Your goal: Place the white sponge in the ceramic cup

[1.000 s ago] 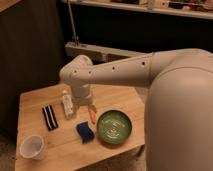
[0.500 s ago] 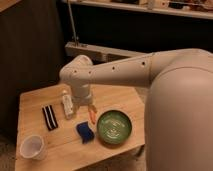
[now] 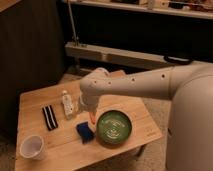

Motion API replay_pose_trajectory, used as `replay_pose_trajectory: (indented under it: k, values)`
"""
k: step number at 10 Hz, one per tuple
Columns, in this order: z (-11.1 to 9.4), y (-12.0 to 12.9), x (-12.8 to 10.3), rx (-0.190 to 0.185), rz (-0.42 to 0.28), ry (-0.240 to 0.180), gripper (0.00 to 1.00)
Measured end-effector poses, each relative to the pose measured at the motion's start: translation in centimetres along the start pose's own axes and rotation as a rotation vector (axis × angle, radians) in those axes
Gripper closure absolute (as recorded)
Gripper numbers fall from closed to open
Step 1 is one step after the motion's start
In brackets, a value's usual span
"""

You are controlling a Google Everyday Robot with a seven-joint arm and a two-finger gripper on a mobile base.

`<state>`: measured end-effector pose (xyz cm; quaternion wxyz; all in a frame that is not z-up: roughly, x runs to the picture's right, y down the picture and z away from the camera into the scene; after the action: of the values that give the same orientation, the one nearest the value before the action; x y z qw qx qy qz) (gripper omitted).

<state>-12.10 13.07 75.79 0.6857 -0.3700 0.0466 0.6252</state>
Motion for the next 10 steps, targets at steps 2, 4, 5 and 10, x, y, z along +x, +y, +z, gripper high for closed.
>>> replay_pose_trajectory:
  k: [2, 4, 5, 10]
  values:
    - [3.4, 0.1, -0.4, -0.058, -0.094, 0.015, 0.35]
    - [6.3, 1.7, -1.2, -0.015, -0.202, 0.048, 0.35]
    - [6.6, 1.9, -1.3, 0.02, -0.229, 0.06, 0.35]
    - [5.9, 1.9, -0.9, 0.199, -0.242, 0.152, 0.35]
